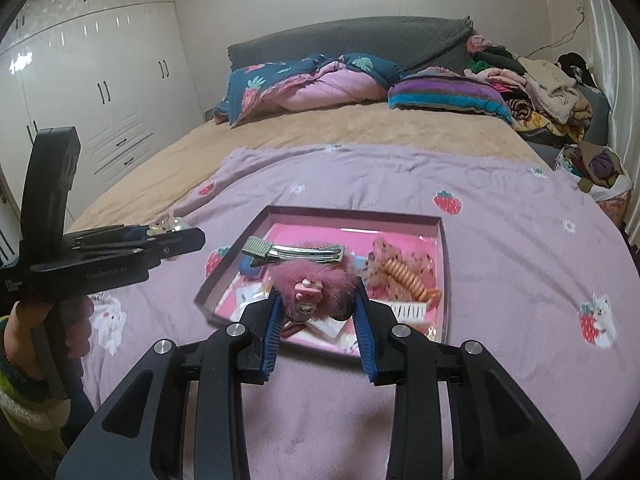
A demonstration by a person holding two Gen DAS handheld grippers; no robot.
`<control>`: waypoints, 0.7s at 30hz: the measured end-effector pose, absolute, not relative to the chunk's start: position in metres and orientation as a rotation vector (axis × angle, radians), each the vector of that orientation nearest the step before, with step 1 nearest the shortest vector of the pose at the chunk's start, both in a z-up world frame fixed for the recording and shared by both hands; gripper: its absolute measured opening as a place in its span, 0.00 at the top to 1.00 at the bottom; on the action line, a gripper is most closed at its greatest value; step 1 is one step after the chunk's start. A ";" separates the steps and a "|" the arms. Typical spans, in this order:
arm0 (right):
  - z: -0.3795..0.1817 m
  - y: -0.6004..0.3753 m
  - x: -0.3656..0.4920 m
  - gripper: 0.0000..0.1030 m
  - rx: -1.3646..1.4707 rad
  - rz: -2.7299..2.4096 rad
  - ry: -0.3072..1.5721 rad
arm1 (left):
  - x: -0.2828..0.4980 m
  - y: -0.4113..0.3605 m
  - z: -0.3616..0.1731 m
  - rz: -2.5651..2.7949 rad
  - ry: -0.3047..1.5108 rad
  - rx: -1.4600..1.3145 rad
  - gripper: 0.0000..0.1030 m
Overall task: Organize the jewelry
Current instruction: 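Carry the pearl claw clip and pink fluffy clip into the box and release both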
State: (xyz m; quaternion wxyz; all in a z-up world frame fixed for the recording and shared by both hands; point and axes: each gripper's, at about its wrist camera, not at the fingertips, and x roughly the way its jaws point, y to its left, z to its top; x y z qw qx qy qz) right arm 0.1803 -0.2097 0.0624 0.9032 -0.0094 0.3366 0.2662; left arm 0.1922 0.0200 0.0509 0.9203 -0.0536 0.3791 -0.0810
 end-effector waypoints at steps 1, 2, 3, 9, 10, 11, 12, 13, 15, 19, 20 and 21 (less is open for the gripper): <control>0.063 -0.209 0.184 0.70 -0.021 0.548 0.693 | 0.194 0.020 0.051 -0.167 0.780 -0.110 0.62; 0.063 -0.208 0.186 0.70 -0.022 0.545 0.690 | 0.197 0.019 0.050 -0.168 0.782 -0.107 0.62; 0.063 -0.208 0.188 0.70 -0.024 0.540 0.688 | 0.201 0.019 0.049 -0.168 0.785 -0.107 0.62; 0.047 -0.204 0.210 0.70 -0.027 0.528 0.729 | 0.217 0.019 0.031 -0.164 0.823 -0.118 0.62; 0.042 -0.203 0.213 0.70 -0.029 0.530 0.740 | 0.219 0.019 0.027 -0.162 0.830 -0.118 0.62; 0.038 -0.201 0.216 0.70 -0.033 0.529 0.750 | 0.222 0.019 0.022 -0.162 0.842 -0.119 0.62; 0.032 -0.198 0.219 0.70 -0.038 0.528 0.764 | 0.225 0.019 0.017 -0.161 0.853 -0.121 0.62; 0.026 -0.196 0.222 0.70 -0.042 0.533 0.778 | 0.227 0.019 0.011 -0.160 0.865 -0.119 0.62; 0.011 -0.189 0.227 0.70 -0.059 0.537 0.811 | 0.231 0.018 0.000 -0.155 0.889 -0.118 0.62; -0.018 -0.177 0.235 0.70 -0.089 0.550 0.879 | 0.237 0.020 -0.020 -0.142 0.933 -0.109 0.61; -0.025 -0.174 0.237 0.70 -0.099 0.551 0.894 | 0.238 0.020 -0.024 -0.139 0.942 -0.107 0.61; -0.030 -0.171 0.237 0.70 -0.106 0.553 0.907 | 0.239 0.022 -0.028 -0.135 0.952 -0.106 0.61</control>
